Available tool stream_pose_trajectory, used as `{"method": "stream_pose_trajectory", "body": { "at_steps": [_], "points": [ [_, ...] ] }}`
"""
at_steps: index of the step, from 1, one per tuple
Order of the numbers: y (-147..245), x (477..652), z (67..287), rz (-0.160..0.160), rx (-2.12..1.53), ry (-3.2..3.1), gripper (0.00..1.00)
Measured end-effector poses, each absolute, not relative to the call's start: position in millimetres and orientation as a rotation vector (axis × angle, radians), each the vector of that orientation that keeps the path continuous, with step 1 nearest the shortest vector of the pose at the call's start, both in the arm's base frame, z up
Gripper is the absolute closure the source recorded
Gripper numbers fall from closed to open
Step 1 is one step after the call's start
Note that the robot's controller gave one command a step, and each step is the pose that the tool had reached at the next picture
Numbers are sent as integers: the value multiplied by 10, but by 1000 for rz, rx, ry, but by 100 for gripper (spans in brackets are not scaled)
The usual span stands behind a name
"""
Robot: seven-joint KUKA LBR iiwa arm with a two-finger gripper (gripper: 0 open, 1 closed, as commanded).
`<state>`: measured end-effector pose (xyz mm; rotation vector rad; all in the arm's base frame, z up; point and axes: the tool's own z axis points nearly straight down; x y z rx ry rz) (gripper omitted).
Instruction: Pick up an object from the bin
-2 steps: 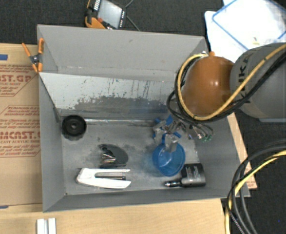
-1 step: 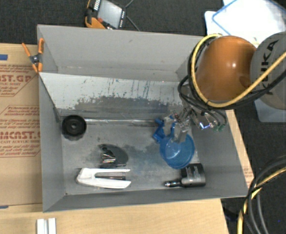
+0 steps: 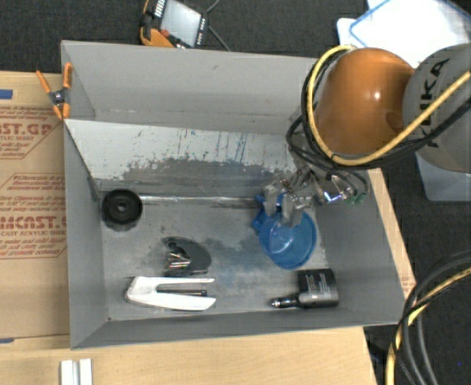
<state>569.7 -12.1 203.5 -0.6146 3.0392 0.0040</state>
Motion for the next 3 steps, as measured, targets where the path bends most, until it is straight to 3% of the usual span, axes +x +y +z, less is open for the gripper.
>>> {"method": "stream_pose_trajectory", "body": {
  "at_steps": [1,2,3],
  "points": [
    [-54,5614,1824,13,-199,3088,100],
    [87,5803,1565,10,-342,3077,100],
    [55,5752,1435,9,-331,3068,100]
  ]
}}
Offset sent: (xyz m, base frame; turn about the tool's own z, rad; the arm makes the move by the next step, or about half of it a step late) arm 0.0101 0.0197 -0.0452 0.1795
